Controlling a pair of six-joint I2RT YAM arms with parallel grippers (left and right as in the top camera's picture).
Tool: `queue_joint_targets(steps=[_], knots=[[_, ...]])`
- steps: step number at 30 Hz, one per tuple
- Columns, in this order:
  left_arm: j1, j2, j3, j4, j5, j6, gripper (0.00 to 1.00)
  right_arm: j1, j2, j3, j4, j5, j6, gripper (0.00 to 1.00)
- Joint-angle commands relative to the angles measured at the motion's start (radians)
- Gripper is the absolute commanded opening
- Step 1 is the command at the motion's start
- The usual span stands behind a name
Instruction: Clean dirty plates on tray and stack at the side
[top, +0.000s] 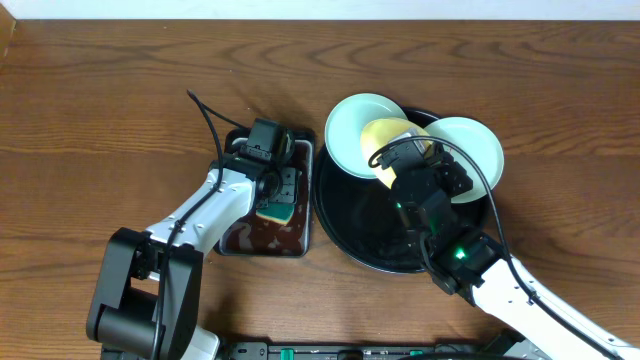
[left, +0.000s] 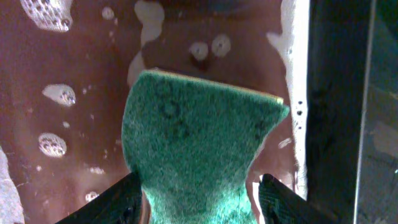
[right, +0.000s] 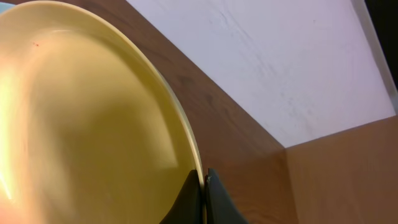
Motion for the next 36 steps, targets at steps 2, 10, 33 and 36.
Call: queue_joint_targets(steps=[2,10,33,36], knots=[[0.005,0.013,-0.009,0.007,-0.012,0.006,0.61,0.006,-0.013,0.021,0.006,0.051,-0.013,0.01],[0.005,0.1,-0.01,0.017,-0.013,0.006,0.5,0.006,-0.013,0.021,0.003,0.05,0.019,0.01],[0.009,-0.026,0.016,-0.059,-0.011,-0.013,0.7,0.006,-0.013,0.021,-0.002,0.05,0.042,0.01],[0.009,-0.023,0.0,-0.053,-0.011,-0.013,0.7,0.006,-0.013,0.021,-0.001,0.05,0.042,0.01]])
